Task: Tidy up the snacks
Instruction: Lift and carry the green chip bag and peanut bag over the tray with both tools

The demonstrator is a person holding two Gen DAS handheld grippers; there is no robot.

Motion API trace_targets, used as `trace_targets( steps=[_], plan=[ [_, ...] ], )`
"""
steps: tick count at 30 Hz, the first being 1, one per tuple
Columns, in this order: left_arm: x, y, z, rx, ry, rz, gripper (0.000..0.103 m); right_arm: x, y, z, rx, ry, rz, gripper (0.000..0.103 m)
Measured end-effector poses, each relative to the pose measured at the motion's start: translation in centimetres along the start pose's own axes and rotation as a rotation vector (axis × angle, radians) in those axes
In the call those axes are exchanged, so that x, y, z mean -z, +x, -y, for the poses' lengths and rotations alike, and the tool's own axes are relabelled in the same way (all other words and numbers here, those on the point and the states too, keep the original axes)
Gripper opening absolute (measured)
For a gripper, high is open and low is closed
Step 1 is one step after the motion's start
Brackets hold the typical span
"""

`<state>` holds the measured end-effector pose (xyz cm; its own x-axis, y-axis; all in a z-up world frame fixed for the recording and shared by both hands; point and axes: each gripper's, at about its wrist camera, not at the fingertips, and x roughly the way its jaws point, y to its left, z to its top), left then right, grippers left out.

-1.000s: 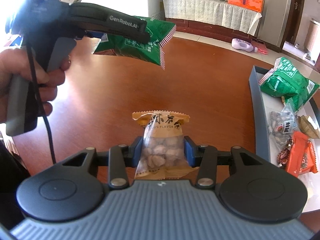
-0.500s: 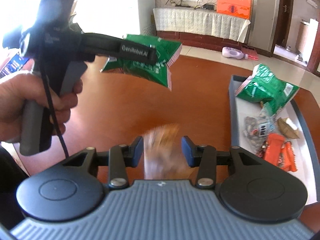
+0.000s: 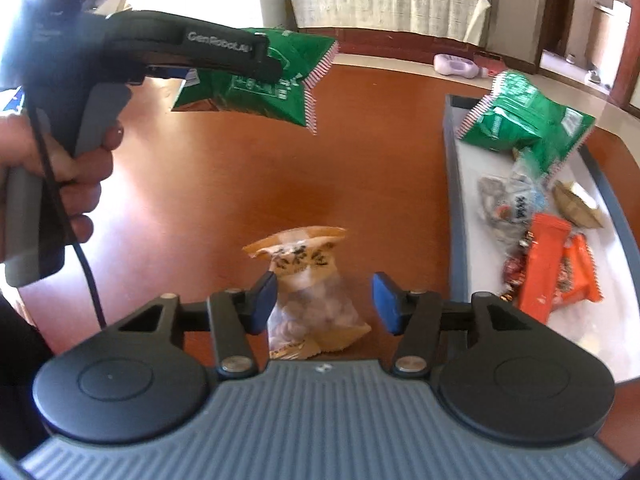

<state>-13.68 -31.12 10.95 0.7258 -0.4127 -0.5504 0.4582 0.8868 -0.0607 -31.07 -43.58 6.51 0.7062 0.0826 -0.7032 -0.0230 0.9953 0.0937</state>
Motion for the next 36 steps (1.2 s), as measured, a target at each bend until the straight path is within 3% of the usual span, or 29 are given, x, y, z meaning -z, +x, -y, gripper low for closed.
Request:
trace_targets(
  steps=[2, 4, 6, 8, 15, 24, 36],
  plan=[
    [0.1, 0.0, -0.3, 0.003, -0.003, -0.003, 0.072, 0.0, 0.2, -0.8, -0.002, -0.028, 0.003, 0.066],
    [0.2, 0.1, -0.3, 0.006, 0.005, -0.008, 0.072, -0.3, 1.2, -1.3, 0.027, -0.061, -0.017, 0.070],
    [0.3, 0.2, -0.1, 0.003, 0.015, -0.012, 0.072, -0.3, 2.4, -1.4, 0.031, -0.079, -0.056, 0.067],
    [0.3, 0.2, 0.0, 0.005, 0.018, -0.013, 0.072, -0.3, 2.8, -1.8, 0.035, -0.100, -0.072, 0.045],
    [0.2, 0.4, 0.4, 0.003, 0.011, -0.005, 0.072, -0.5, 0.6, -3.0, 0.000, -0.158, -0.014, 0.044],
    [0.2, -0.4, 1.3, -0.004, 0.030, 0.022, 0.072, -1.6, -3.6, 1.2, 0.013, -0.047, 0.103, 0.044],
    [-1.0, -0.2, 7.3, 0.095, 0.062, 0.048, 0.072, 0.0, -7.4, 6.4, 0.111, 0.054, 0.144, 0.044]
  ],
)
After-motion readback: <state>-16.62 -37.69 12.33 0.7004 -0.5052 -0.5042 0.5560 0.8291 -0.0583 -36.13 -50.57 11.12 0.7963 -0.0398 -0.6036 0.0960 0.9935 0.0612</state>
